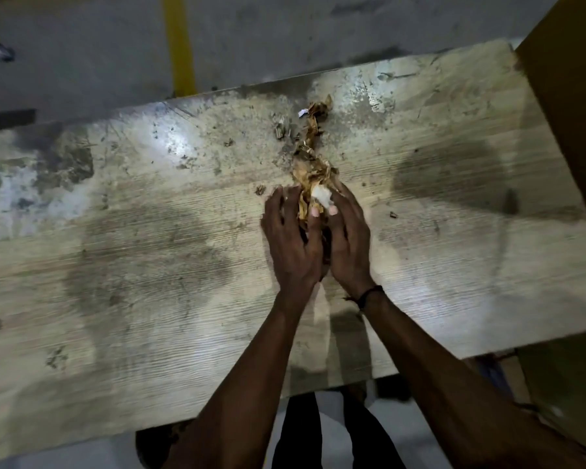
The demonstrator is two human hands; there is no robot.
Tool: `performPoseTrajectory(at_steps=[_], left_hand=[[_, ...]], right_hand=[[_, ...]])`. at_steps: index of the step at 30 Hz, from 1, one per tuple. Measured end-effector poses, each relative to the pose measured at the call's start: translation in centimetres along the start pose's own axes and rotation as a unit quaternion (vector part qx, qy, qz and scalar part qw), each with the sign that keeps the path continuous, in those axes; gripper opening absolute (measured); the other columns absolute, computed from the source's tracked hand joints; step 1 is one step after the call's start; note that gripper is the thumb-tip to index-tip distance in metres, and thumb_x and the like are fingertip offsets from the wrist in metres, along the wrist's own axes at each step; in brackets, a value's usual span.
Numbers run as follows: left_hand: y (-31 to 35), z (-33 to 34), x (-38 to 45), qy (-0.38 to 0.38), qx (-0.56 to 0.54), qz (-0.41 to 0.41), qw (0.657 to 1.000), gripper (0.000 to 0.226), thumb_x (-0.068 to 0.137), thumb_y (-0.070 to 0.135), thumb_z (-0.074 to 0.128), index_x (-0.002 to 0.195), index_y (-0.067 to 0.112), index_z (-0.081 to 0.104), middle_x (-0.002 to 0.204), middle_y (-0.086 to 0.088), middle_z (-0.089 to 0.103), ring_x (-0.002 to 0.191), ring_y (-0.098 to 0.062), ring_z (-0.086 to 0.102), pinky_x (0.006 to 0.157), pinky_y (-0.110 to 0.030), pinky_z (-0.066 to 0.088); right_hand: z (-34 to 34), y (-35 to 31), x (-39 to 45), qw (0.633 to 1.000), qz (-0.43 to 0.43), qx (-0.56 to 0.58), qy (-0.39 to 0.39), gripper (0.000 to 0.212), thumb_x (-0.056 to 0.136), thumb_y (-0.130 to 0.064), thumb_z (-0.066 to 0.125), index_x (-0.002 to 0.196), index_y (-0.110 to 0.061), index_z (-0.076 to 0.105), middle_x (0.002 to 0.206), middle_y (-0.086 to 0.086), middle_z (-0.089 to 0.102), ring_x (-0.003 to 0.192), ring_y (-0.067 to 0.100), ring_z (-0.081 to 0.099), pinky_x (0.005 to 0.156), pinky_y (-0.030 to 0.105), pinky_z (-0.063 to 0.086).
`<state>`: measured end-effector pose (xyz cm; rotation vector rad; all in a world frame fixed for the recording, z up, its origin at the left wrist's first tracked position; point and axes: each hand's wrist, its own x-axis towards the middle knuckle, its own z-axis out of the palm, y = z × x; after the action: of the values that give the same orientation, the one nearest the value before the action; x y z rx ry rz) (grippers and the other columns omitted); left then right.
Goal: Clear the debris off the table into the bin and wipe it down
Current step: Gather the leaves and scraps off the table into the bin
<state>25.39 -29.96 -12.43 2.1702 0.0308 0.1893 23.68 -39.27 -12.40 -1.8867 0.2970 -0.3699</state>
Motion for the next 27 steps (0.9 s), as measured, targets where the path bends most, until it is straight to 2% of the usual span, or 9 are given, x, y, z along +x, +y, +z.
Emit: performPoseTrajectory(at_steps=[2, 4, 7, 9, 12, 15, 19, 22, 27], left_hand=[[0.8, 0.6, -0.3, -0.001, -0.074, -0.023, 0.997, 0.054, 0.109, 0.049, 0.041, 0.152, 0.018, 0.052, 0.16, -0.007, 0.048, 0.152, -0.022, 0.04, 0.124, -0.041, 0.034], [1.5, 0.7, -0.6, -0.013, -0.168, -0.064, 0.984, 0.049, 0.11, 0.048, 0.047, 0.152, 0.023, 0.053, 0.156, -0.001, 0.054, 0.146, -0.017, 0.049, 0.12, -0.043, 0.042], [2.7, 0.4, -1.1, -0.044, -0.276, -0.162, 0.947, 0.049, 0.106, 0.047, 0.06, 0.149, 0.023, 0.058, 0.142, 0.005, 0.067, 0.131, -0.009, 0.062, 0.111, -0.043, 0.052], [3.3, 0.1, -1.5, -0.046, -0.307, -0.188, 0.932, 0.045, 0.104, 0.042, 0.065, 0.145, 0.023, 0.062, 0.137, 0.006, 0.07, 0.127, -0.007, 0.065, 0.111, -0.041, 0.053], [3.8, -0.8, -2.1, -0.031, -0.362, -0.215, 0.907, 0.038, 0.104, 0.029, 0.068, 0.14, 0.02, 0.065, 0.133, 0.005, 0.073, 0.125, -0.009, 0.067, 0.11, -0.037, 0.054], [4.4, -1.8, -3.1, -0.013, -0.389, -0.245, 0.888, 0.034, 0.103, 0.025, 0.07, 0.136, 0.02, 0.068, 0.128, 0.006, 0.075, 0.122, -0.01, 0.069, 0.104, -0.033, 0.056], [6.1, -3.3, -4.6, 0.012, -0.406, -0.26, 0.876, 0.029, 0.102, 0.021, 0.07, 0.131, 0.022, 0.07, 0.121, 0.007, 0.078, 0.116, -0.009, 0.072, 0.096, -0.024, 0.057], [7.7, -4.8, -5.3, 0.029, -0.418, -0.257, 0.871, 0.029, 0.101, 0.02, 0.072, 0.129, 0.023, 0.071, 0.12, 0.006, 0.078, 0.115, -0.009, 0.073, 0.096, -0.024, 0.057], [11.6, -8.1, -6.2, 0.054, -0.441, -0.223, 0.868, 0.031, 0.101, 0.019, 0.071, 0.132, 0.019, 0.07, 0.119, 0.006, 0.079, 0.113, -0.009, 0.073, 0.09, -0.021, 0.057]], right_hand=[[0.9, -0.9, -0.5, 0.995, 0.065, 0.072, -0.004, 0.048, 0.112, -0.036, 0.044, 0.15, -0.012, 0.057, 0.159, 0.003, 0.053, 0.149, 0.016, 0.046, 0.123, 0.049, 0.038], [1.2, -1.8, -0.7, 0.981, 0.135, 0.142, -0.009, 0.05, 0.11, -0.047, 0.045, 0.149, -0.021, 0.058, 0.153, -0.001, 0.06, 0.144, 0.014, 0.053, 0.121, 0.049, 0.042], [1.2, -2.5, -1.0, 0.941, 0.226, 0.251, -0.01, 0.041, 0.112, -0.043, 0.045, 0.142, -0.023, 0.064, 0.141, 0.0, 0.069, 0.133, 0.015, 0.063, 0.117, 0.044, 0.047], [1.2, -2.6, -1.5, 0.925, 0.254, 0.283, -0.008, 0.037, 0.114, -0.036, 0.043, 0.14, -0.019, 0.065, 0.138, 0.003, 0.07, 0.132, 0.017, 0.064, 0.114, 0.041, 0.048], [1.2, -2.7, -2.5, 0.915, 0.269, 0.3, -0.015, 0.041, 0.115, -0.029, 0.043, 0.146, -0.01, 0.061, 0.141, 0.007, 0.069, 0.132, 0.02, 0.064, 0.111, 0.035, 0.052], [1.0, -3.4, -3.7, 0.902, 0.287, 0.324, -0.012, 0.04, 0.113, -0.028, 0.047, 0.147, -0.01, 0.061, 0.142, 0.007, 0.068, 0.133, 0.021, 0.064, 0.108, 0.032, 0.054], [0.1, -5.5, -5.2, 0.904, 0.285, 0.32, -0.006, 0.038, 0.112, -0.023, 0.05, 0.143, -0.007, 0.064, 0.135, 0.009, 0.072, 0.124, 0.019, 0.069, 0.095, 0.025, 0.056], [-1.0, -7.7, -5.9, 0.906, 0.268, 0.326, -0.013, 0.037, 0.112, -0.02, 0.05, 0.141, -0.003, 0.064, 0.13, 0.008, 0.074, 0.115, 0.012, 0.073, 0.086, 0.018, 0.057], [-2.6, -12.2, -6.9, 0.91, 0.231, 0.341, -0.045, 0.037, 0.112, -0.023, 0.05, 0.142, -0.008, 0.065, 0.131, 0.006, 0.074, 0.122, 0.02, 0.071, 0.094, 0.026, 0.057]])
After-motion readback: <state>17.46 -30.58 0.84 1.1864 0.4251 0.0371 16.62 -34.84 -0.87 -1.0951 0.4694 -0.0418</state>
